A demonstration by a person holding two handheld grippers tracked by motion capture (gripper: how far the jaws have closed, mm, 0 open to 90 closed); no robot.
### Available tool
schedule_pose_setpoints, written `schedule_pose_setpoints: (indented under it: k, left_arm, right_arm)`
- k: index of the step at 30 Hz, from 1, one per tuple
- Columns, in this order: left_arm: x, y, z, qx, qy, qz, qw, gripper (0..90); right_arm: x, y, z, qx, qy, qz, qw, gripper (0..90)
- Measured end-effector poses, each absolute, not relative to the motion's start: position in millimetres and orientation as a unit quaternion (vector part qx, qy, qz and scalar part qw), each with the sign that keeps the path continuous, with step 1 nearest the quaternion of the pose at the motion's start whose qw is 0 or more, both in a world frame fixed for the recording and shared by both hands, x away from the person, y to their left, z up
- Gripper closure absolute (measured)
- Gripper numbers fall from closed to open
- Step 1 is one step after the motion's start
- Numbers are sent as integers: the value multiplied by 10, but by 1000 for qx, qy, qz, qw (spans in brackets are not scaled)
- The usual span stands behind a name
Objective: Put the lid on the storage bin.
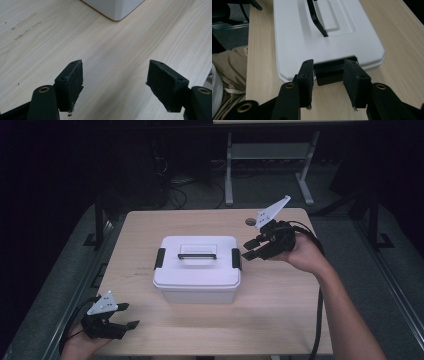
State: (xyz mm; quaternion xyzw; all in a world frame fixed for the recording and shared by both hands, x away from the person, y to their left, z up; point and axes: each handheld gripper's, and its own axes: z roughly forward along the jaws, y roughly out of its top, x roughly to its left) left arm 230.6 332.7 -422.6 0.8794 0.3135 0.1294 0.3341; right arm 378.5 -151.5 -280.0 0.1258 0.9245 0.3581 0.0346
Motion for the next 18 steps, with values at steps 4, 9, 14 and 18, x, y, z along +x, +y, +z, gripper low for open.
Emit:
schedule_pose_setpoints:
  k: [4,9,14,18]
  left_arm:
    - [2307,3322,-4231,880,313,130,332,287]
    - [2310,3324,-4237,881,314,129,330,287]
    - [2311,3324,-4237,881,314,129,329,287]
    - [2312,3320,-4241,881,315,128,330,287]
  right_arm:
    - [3775,-1563,-2836,132,924,358,31,585]
    - [3759,-1629,-2897,141,923,356,30,575]
    - [3744,-1698,-2946,148,922,357,30,556]
    - [3732,-1741,-2972,156,920,357,30,521]
